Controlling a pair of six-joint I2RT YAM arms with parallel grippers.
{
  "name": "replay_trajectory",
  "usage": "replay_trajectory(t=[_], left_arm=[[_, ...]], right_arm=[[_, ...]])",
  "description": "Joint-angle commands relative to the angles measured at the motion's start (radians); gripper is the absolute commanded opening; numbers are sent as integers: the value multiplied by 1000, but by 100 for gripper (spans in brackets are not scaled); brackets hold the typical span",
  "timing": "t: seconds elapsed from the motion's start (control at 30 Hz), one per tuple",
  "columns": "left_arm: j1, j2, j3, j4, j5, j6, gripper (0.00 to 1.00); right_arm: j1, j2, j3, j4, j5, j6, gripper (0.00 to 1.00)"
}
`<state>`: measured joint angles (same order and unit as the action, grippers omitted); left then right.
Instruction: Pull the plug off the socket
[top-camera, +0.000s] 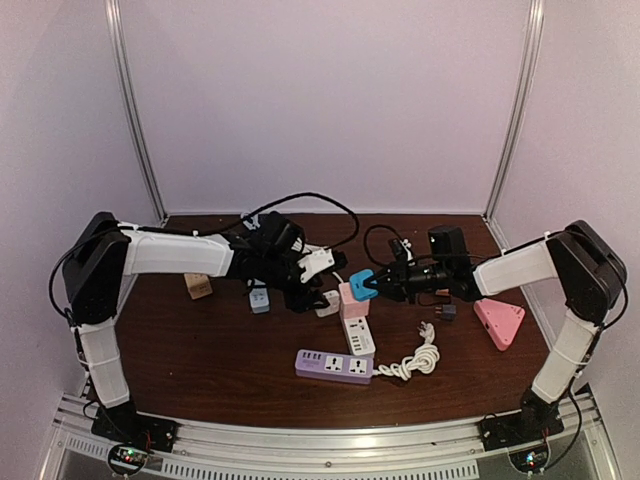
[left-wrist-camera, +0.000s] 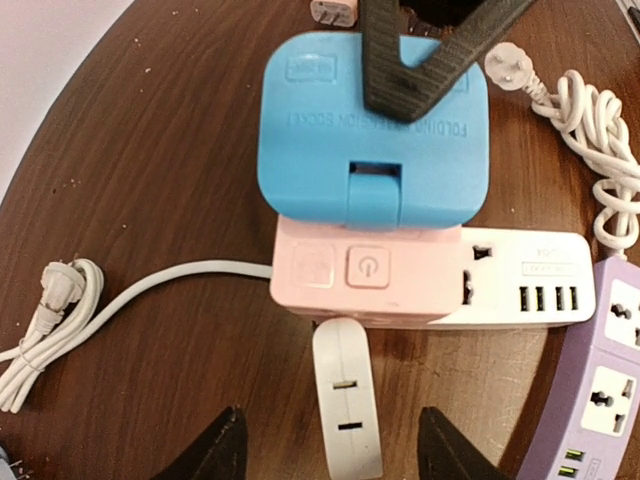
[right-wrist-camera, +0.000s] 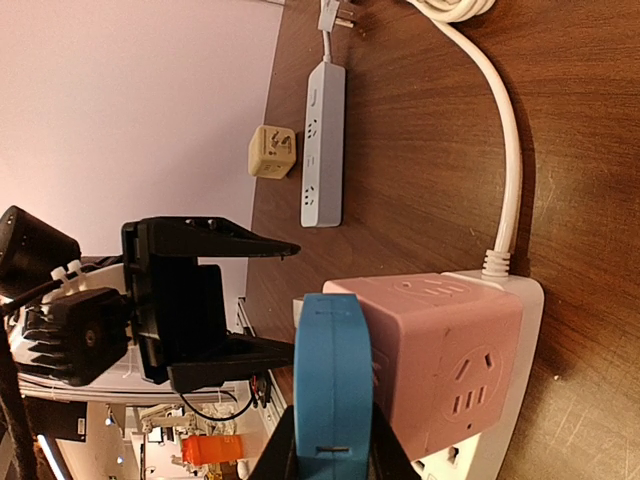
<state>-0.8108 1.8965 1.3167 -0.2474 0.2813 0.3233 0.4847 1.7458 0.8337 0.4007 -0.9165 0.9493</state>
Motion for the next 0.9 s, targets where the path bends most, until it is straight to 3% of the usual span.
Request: replay_trajectory(t=[0.0,0.67,0.87], left_arm=[[-4,46,23,36,32,34,56],[-4,77,-2,73,50,-37,37],[-4,88,6,46,56,-46,43]], right_arm=[[9,69,-33,-100,72,-38,16],[9,99,-63,-91,80,-29,15],[9,102,-62,-98,85,-34,15]])
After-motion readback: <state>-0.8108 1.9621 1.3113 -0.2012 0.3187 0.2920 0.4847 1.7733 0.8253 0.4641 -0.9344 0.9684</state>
